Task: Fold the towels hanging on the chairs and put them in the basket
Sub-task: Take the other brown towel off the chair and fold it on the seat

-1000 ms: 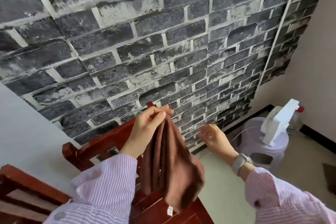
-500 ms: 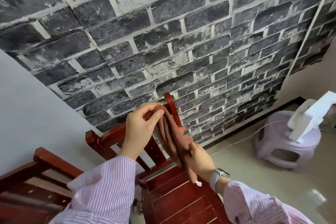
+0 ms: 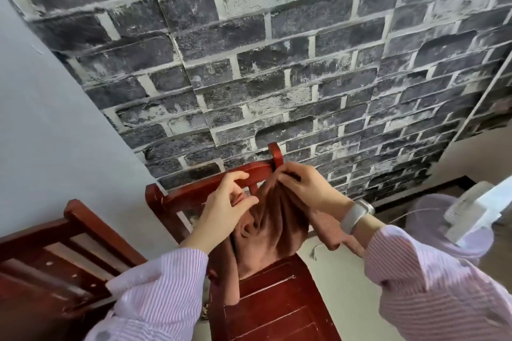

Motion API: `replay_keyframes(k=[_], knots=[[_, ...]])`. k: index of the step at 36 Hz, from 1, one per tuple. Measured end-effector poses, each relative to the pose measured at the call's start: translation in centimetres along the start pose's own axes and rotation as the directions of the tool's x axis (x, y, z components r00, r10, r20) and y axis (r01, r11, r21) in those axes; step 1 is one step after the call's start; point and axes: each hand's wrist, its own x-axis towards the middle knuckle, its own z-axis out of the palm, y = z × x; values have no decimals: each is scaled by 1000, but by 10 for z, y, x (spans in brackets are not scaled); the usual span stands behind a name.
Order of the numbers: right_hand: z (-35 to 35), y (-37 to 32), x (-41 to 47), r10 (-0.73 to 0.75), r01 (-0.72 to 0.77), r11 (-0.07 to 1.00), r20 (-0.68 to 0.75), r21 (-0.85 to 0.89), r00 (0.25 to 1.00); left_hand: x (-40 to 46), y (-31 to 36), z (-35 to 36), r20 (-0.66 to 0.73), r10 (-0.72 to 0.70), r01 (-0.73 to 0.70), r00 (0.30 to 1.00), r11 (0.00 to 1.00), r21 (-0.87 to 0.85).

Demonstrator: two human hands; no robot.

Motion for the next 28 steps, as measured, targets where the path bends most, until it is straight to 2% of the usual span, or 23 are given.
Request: replay_keyframes(k=[2, 5, 8, 11, 13, 16, 18, 23, 26, 28], knots=[[-4, -12, 3, -23, 21, 998, 43, 67, 999, 2, 3, 7, 49, -7, 7, 999, 1000, 4], [-6, -22, 4, -4, -1, 990, 31, 144, 999, 6, 8, 16, 32, 48, -50, 998, 998, 42], [-5, -13, 1, 14, -14, 1000, -172, 2, 985, 12, 9, 19, -54, 96, -92, 994, 993, 73], [-5, 3, -18, 52, -92, 992, -391, -84, 919, 16, 9, 18, -114, 107, -99, 988, 992, 76], [2, 15, -34, 81, -108, 992, -336, -62, 938, 17, 11, 17, -118, 98, -92, 988, 994, 59], [24, 20, -55, 102, -104, 992, -37, -67, 994, 18, 17, 18, -107, 99, -97, 989, 995, 26], [37, 21, -58, 126, -126, 992, 47, -5, 991, 19, 21, 19, -76, 87, -88, 993, 996, -6], [50, 24, -39, 170, -146, 974, -135, 171, 976, 16, 30, 13, 44, 35, -28, 998, 989, -147], [51, 24, -32, 201, -154, 965, -226, 211, 953, 13, 33, 1, 7, 26, -24, 1000, 984, -179], [52, 28, -28, 202, -168, 970, -201, 174, 959, 11, 33, -4, -1, 10, -10, 1000, 977, -215]])
